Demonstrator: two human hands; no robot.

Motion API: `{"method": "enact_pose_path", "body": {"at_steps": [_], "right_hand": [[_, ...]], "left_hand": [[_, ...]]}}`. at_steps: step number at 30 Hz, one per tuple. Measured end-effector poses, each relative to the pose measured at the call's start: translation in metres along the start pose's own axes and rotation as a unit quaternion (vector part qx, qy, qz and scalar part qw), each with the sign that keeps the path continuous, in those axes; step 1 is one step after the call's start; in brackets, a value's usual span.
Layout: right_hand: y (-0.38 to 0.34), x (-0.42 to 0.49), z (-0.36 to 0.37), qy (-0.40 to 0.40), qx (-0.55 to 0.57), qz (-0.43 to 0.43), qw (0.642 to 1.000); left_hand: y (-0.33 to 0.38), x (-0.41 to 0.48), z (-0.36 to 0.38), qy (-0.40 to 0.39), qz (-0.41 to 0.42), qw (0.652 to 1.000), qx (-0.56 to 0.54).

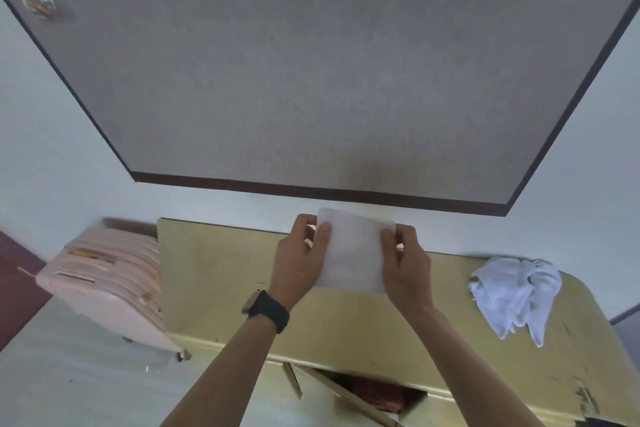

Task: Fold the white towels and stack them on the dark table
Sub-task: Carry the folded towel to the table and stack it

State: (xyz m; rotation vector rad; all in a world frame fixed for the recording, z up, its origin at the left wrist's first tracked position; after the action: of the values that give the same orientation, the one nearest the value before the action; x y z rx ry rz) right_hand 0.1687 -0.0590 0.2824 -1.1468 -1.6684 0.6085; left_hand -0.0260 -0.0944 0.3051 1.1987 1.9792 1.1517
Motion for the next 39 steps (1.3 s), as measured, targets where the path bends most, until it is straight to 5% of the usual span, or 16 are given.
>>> {"method": "enact_pose_path", "body": {"at_steps": [7, 13, 19, 27, 33, 39], "right_hand": [[-0.054, 0.007, 0.006, -0.071, 0.038, -0.095, 0.992], [-0.123, -0.059, 0.086, -0.232, 0.12, -0.128, 0.957], [-0.265, -0.199, 0.184, -0.371, 0.249, -0.195, 0.873], [-0.481, -0.468, 0.231, -0.525, 0.386, -0.295, 0.699], [-0.598, -0.668, 0.238, -0.572, 0.446, -0.314, 0.612], [-0.691, -0.802, 0.253, -0.602, 0.473, -0.315, 0.562]], "left_hand": [[-0.002, -0.055, -0.047, 0.116, -0.05, 0.991, -0.045], [-0.065, -0.158, -0.132, 0.257, -0.137, 0.951, -0.109], [-0.121, -0.323, -0.279, 0.449, -0.197, 0.862, -0.128], [-0.172, -0.616, -0.426, 0.673, -0.241, 0.69, -0.114], [-0.209, -0.811, -0.508, 0.745, -0.277, 0.603, -0.071], [-0.245, -0.933, -0.591, 0.769, -0.3, 0.561, -0.059]]}}
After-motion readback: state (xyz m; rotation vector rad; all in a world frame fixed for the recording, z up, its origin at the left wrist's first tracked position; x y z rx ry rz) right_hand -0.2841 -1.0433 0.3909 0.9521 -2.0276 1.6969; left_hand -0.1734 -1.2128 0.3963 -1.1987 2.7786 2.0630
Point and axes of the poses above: each hand's wrist, its own x-axis towards the middle knuckle, its own z-axis out of the palm, y = z × x, the point moved 5 cm from there along x, towards the middle knuckle, and after that the axes turned 13 degrees about -z, right-handed, at the moved point
